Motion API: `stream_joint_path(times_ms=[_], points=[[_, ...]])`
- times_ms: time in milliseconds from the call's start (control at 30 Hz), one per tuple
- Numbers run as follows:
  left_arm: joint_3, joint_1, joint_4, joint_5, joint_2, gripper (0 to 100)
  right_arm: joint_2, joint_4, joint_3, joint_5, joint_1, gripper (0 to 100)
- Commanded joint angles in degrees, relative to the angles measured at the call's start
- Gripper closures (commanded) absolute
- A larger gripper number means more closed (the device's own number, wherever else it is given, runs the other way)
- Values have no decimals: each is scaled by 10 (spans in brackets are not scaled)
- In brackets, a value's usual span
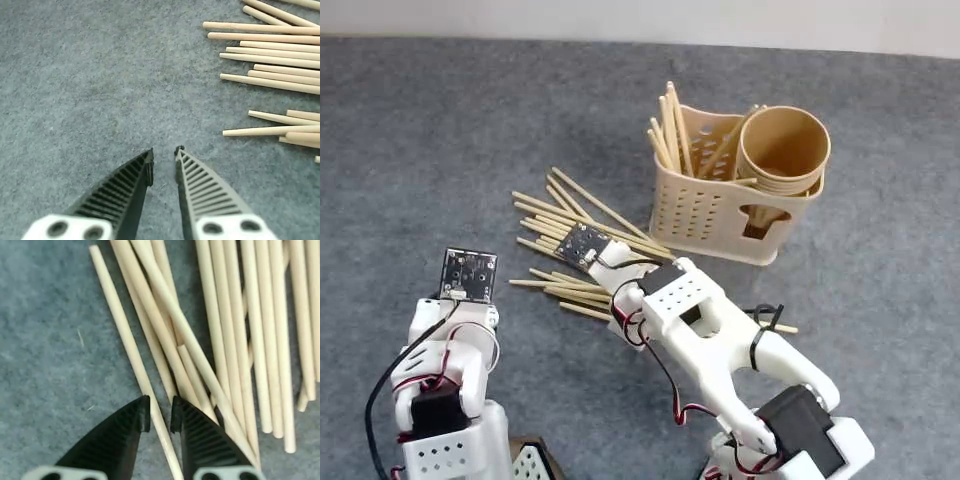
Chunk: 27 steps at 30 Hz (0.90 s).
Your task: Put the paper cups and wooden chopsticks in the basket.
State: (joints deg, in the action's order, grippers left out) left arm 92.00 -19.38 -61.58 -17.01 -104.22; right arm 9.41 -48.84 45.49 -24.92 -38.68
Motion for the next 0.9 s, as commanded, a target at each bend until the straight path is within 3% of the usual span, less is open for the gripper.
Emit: stream_joint_path(times_ms=[0, 400, 567, 867], points=[[-1, -7, 11, -4, -6, 912, -4, -22, -19, -5, -19, 907], [-1, -7, 11, -4, -6, 912, -9, -36, -3, -5, -51, 908], [-1, -7, 11, -4, -6, 912, -4, -23, 10, -5, -51, 997], [-1, -7, 11, -4, -6, 912, -2, -64, 7, -4, -48, 992]])
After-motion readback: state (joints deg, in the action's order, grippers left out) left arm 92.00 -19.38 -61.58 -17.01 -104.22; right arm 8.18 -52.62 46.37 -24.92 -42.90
